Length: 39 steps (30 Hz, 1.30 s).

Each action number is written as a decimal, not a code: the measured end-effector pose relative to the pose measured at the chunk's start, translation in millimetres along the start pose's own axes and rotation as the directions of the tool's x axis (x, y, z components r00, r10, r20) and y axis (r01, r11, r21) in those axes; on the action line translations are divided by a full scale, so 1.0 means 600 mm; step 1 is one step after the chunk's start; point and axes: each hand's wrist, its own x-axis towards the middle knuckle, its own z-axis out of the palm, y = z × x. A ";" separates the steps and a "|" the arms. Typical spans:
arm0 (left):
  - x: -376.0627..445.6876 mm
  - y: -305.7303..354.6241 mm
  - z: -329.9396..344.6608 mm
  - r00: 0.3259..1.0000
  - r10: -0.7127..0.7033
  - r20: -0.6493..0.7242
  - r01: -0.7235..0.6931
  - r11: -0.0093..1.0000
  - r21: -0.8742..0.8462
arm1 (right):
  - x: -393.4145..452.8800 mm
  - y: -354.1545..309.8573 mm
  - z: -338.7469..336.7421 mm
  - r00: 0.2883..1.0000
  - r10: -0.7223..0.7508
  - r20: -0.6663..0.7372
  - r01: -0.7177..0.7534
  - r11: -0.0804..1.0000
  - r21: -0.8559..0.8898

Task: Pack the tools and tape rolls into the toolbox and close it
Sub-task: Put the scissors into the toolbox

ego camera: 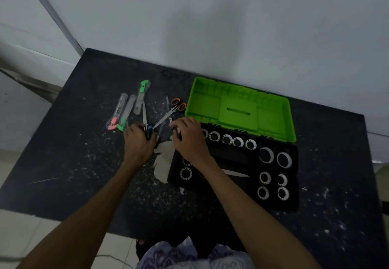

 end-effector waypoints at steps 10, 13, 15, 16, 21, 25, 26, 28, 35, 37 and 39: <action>-0.123 0.080 -0.024 0.991 -0.119 0.065 0.131 0.734 -0.666 | -0.021 -0.020 -0.036 0.986 0.127 0.107 -0.157 0.920 0.358; -0.153 0.106 -0.024 0.991 -0.033 0.131 0.123 0.621 -0.774 | -0.031 -0.030 -0.061 0.958 0.208 0.195 -0.278 0.830 0.483; -0.174 0.122 -0.019 0.991 0.018 0.136 0.100 0.583 -0.806 | -0.043 -0.024 -0.083 0.941 0.259 0.219 -0.338 0.756 0.560; -0.177 0.122 -0.018 0.989 0.037 0.141 0.096 0.569 -0.817 | -0.043 -0.022 -0.086 0.932 0.282 0.229 -0.363 0.715 0.597; -0.208 0.142 -0.007 0.951 0.238 0.200 0.042 0.538 -0.842 | -0.076 0.003 -0.125 0.882 0.431 0.191 -0.408 0.495 0.767; -0.234 0.147 0.007 0.905 0.362 0.225 -0.064 0.638 -0.767 | -0.119 0.024 -0.159 0.856 0.460 0.237 -0.426 0.367 0.827; -0.238 0.146 0.009 0.890 0.398 0.224 -0.131 0.691 -0.710 | -0.129 0.028 -0.165 0.860 0.451 0.240 -0.423 0.366 0.829; -0.248 0.142 0.014 0.852 0.483 0.204 -0.323 0.790 -0.522 | -0.151 0.038 -0.176 0.878 0.425 0.222 -0.408 0.418 0.812; -0.254 0.078 0.038 0.807 0.568 0.164 -0.545 0.822 -0.164 | -0.220 0.085 -0.213 0.943 0.328 0.064 -0.318 0.826 0.466; -0.259 0.066 0.038 0.796 0.583 0.161 -0.564 0.812 -0.153 | -0.235 0.096 -0.215 0.962 0.251 0.110 -0.271 0.931 0.247; -0.261 0.061 0.038 0.789 0.598 0.143 -0.574 0.800 -0.175 | -0.246 0.102 -0.210 0.968 0.188 0.168 -0.195 0.980 0.030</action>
